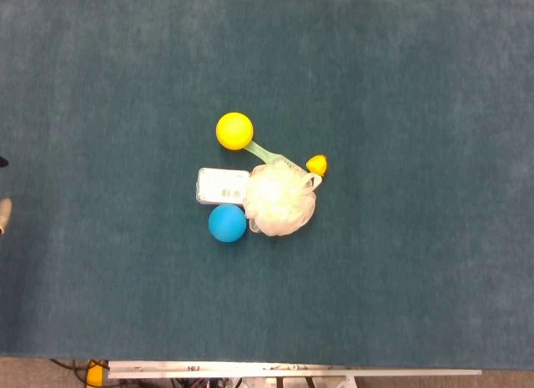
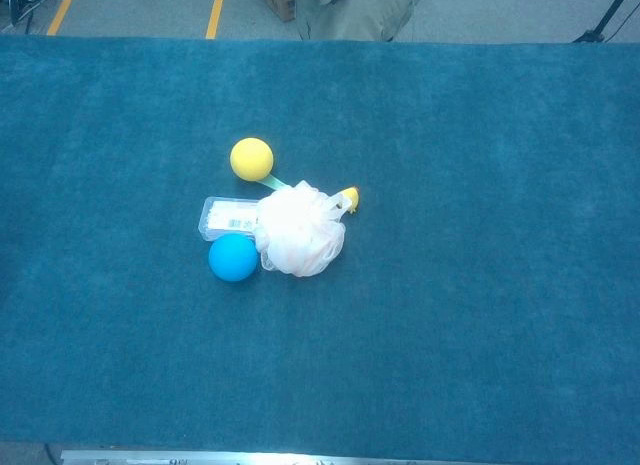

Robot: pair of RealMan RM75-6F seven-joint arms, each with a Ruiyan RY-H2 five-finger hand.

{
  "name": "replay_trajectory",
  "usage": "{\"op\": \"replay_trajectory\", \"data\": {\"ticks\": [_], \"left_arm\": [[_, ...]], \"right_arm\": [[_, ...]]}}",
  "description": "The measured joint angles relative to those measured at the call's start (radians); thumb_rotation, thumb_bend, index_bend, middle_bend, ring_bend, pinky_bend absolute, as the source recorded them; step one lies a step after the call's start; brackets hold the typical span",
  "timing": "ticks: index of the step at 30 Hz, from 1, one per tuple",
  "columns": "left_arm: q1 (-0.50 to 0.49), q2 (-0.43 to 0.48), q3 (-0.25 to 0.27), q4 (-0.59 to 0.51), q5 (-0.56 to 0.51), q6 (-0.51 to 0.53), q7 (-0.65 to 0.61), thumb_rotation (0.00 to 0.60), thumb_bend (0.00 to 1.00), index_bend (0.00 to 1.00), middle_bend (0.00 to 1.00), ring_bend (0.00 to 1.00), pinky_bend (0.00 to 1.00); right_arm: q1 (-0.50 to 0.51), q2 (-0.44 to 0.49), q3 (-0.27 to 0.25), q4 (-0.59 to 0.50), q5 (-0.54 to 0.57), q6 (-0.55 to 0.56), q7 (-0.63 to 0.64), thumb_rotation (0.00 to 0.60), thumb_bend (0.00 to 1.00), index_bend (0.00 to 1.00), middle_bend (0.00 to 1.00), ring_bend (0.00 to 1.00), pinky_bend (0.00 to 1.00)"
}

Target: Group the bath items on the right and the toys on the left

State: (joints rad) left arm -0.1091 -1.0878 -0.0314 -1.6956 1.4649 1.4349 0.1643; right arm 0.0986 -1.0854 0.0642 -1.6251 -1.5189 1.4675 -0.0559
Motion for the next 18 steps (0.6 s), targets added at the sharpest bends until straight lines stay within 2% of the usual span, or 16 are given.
{"op": "replay_trajectory", "data": {"ticks": [10,18], "left_arm": [[0.009,0.013,0.006,-0.013,0.014,0.019,-0.002,0.6,0.34,0.32,0.36,0.29,0.26],[0.011,0.032,0.013,-0.03,0.033,0.022,-0.005,0.6,0.34,0.32,0.36,0.29,0.26]], "right_arm": [[0.002,0.008,-0.01,-0.005,-0.031,0.002,0.012,0.6,0.15,0.34,0.39,0.31,0.44],[0.048,0.036,-0.019,-0.05,-0.138,-0.012,0.028,0.6,0.15,0.34,0.39,0.31,0.44]]}}
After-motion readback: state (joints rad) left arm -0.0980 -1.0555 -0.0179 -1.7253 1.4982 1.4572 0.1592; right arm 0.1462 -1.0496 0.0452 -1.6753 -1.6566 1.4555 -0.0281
